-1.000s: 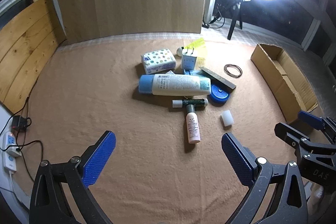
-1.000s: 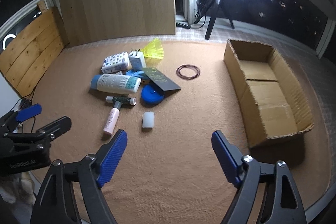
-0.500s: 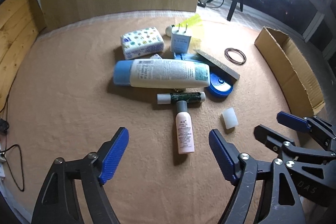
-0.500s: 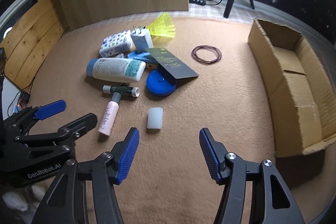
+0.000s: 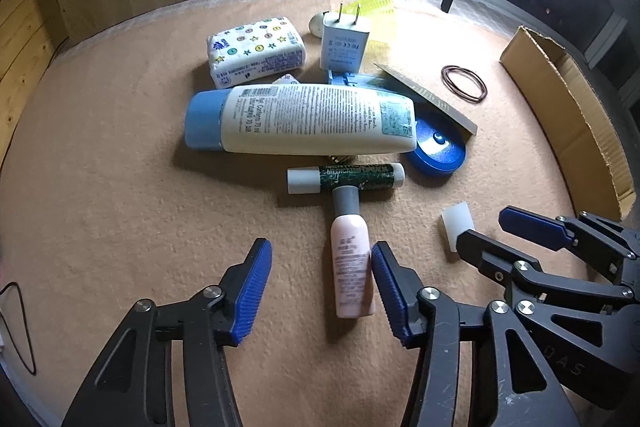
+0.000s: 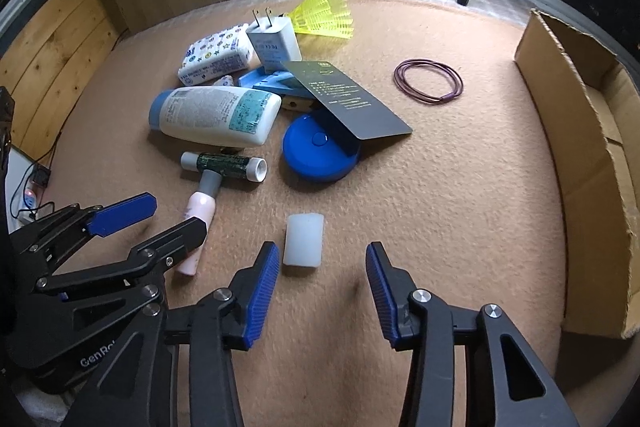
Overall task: Organize objects
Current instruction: 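Grasp the pink bottle with the left tool while the right tool grasps the white cap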
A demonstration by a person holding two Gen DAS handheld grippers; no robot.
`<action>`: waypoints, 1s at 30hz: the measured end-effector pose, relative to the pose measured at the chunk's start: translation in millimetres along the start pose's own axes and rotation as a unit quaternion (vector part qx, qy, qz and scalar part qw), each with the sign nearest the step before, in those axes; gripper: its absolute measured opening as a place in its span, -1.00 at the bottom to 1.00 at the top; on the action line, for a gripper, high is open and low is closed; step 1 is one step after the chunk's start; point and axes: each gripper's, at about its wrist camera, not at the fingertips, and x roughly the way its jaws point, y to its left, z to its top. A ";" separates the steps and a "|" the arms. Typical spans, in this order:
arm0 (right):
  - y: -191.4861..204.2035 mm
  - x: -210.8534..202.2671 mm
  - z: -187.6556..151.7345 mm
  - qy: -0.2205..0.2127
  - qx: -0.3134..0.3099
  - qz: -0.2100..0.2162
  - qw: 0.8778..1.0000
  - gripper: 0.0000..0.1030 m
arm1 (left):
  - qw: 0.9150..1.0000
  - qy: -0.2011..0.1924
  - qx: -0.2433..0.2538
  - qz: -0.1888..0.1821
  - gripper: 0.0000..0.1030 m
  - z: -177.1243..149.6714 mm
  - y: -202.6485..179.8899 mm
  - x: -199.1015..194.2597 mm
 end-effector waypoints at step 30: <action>-15.0 -5.0 -9.3 -0.012 0.001 0.046 0.999 -0.80 | 0.999 0.001 -0.035 -0.014 -0.59 -24.0 24.6 -2.9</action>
